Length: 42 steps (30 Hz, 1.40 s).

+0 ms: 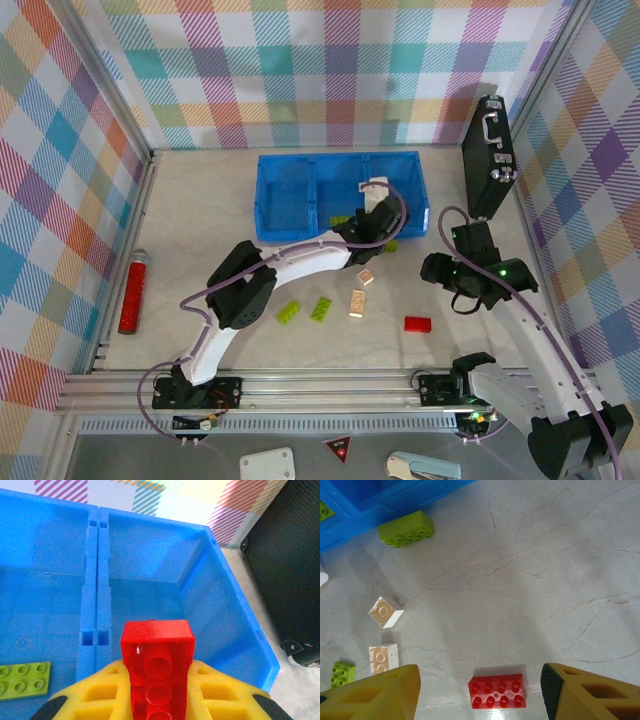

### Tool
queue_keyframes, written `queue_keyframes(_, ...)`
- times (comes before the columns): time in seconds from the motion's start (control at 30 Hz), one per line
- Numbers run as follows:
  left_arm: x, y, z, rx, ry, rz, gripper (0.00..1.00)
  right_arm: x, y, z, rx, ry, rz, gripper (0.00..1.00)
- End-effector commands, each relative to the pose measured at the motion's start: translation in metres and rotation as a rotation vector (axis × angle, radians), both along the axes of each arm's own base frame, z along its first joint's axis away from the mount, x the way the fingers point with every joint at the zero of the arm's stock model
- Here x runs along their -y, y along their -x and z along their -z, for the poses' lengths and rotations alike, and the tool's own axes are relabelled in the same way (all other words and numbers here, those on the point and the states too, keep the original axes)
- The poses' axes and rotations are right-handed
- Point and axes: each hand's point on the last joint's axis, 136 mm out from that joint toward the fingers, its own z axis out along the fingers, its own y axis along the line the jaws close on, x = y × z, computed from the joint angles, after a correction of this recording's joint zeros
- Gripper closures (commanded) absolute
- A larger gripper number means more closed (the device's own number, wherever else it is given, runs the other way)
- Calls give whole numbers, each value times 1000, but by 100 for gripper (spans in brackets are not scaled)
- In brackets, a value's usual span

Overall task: Sort the legos into containers by color
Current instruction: Place the lego on the lego.

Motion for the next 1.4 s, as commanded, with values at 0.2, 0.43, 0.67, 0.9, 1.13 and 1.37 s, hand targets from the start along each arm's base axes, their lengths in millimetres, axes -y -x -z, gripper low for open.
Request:
queue_keyframes(0.2,32,-11,-10,83,19,-43,98,3,7,1,2,-7,17,35)
queue_keyframes(0.43,52,-26,-3,124,-7,-44,91,4,8,0,7,-8,18,35)
queue_keyframes(0.67,64,-40,7,148,-51,-55,81,4,8,-1,11,-7,15,35)
queue_keyframes(0.9,67,-46,17,143,-45,-56,70,3,8,-1,14,-9,13,35)
queue_keyframes(1.13,67,-45,15,138,-42,-46,59,4,9,-2,19,-13,16,35)
queue_keyframes(1.37,65,-43,4,141,-31,-41,51,3,8,-2,17,-12,16,35)
